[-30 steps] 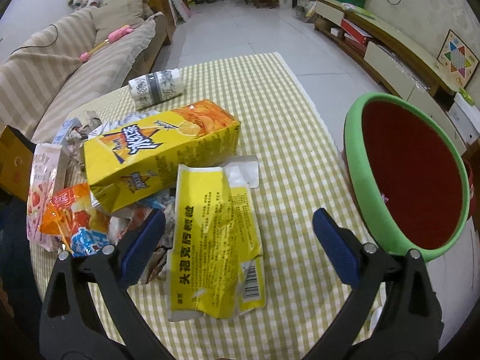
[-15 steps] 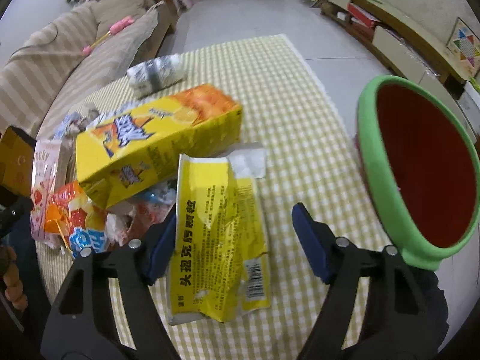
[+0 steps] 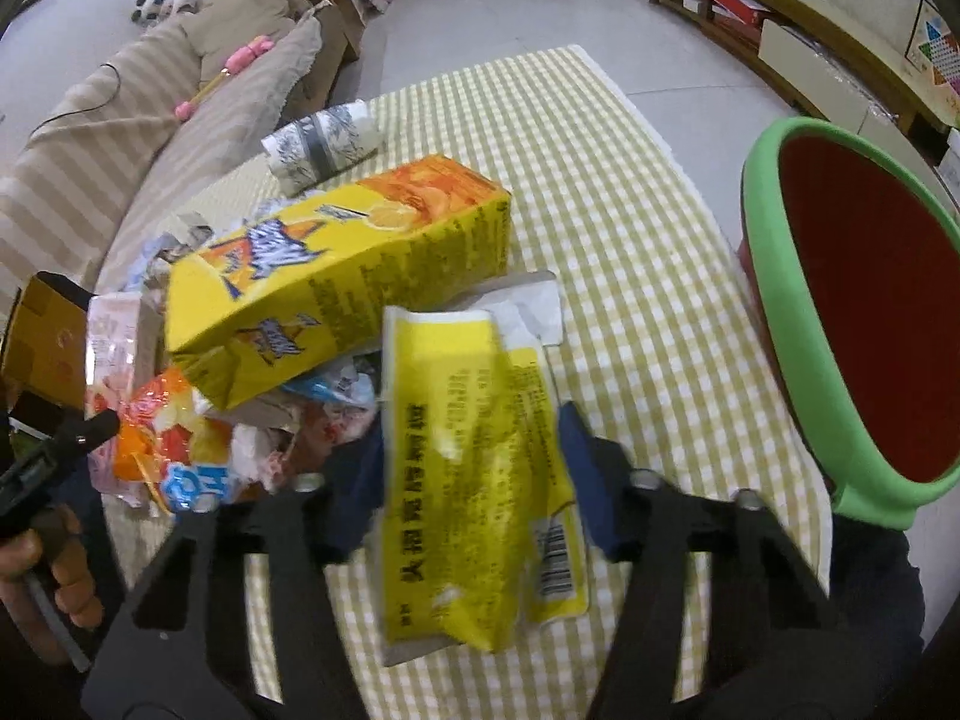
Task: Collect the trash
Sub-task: 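Grasp the yellow snack packet with the right tool while the left tool grasps the strawberry wrapper, then carry the yellow packet over the green bin and open the right tool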
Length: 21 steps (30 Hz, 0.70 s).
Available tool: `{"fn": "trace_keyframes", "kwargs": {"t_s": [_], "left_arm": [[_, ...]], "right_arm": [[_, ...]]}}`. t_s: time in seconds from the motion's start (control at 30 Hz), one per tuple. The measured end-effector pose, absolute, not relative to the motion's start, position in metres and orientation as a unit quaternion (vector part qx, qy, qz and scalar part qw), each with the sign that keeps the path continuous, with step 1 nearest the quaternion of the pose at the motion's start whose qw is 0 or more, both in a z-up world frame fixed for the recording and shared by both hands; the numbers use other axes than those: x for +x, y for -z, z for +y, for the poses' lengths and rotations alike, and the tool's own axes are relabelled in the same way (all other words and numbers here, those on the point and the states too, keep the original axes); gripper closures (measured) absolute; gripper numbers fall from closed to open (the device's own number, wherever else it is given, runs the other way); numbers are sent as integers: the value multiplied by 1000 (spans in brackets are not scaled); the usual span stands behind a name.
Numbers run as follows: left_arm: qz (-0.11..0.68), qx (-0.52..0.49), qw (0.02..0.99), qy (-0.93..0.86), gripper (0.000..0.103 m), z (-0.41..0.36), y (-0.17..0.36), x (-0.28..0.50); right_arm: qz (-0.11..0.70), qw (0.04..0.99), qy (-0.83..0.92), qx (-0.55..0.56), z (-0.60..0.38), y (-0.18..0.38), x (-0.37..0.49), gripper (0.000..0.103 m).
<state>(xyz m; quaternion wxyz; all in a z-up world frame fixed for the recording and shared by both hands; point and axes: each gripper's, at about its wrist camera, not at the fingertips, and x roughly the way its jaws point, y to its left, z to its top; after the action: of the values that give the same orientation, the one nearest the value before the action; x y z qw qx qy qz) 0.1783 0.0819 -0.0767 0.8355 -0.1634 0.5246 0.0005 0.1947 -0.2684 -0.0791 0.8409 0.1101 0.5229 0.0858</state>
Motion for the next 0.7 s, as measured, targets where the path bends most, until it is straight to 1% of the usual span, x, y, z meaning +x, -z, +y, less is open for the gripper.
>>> {"fn": "trace_keyframes", "kwargs": {"t_s": [0.03, 0.07, 0.17, 0.23, 0.27, 0.3, 0.4, 0.7], "left_arm": [[527, -161, 834, 1, 29, 81, 77, 179], [530, -157, 834, 2, 36, 78, 78, 180], [533, -160, 831, 13, 43, 78, 81, 181], [531, -158, 832, 16, 49, 77, 80, 181], [530, -149, 834, 13, 64, 77, 78, 180], [528, -145, 837, 15, 68, 76, 76, 179], [523, -139, 840, 22, 75, 73, 69, 176], [491, -140, 859, 21, 76, 71, 37, 155]], "right_arm": [[525, 839, -87, 111, -269, 79, 194, 63], [525, 839, -88, 112, -268, 78, 194, 63], [530, 834, -93, 121, -272, 81, 195, 63], [528, 836, -93, 119, -273, 78, 195, 64], [526, 837, -93, 119, -273, 76, 195, 65], [525, 838, -93, 118, -273, 75, 195, 69], [523, 839, -95, 117, -275, 72, 194, 68], [500, 854, -98, 111, -281, 51, 183, 69]]}}
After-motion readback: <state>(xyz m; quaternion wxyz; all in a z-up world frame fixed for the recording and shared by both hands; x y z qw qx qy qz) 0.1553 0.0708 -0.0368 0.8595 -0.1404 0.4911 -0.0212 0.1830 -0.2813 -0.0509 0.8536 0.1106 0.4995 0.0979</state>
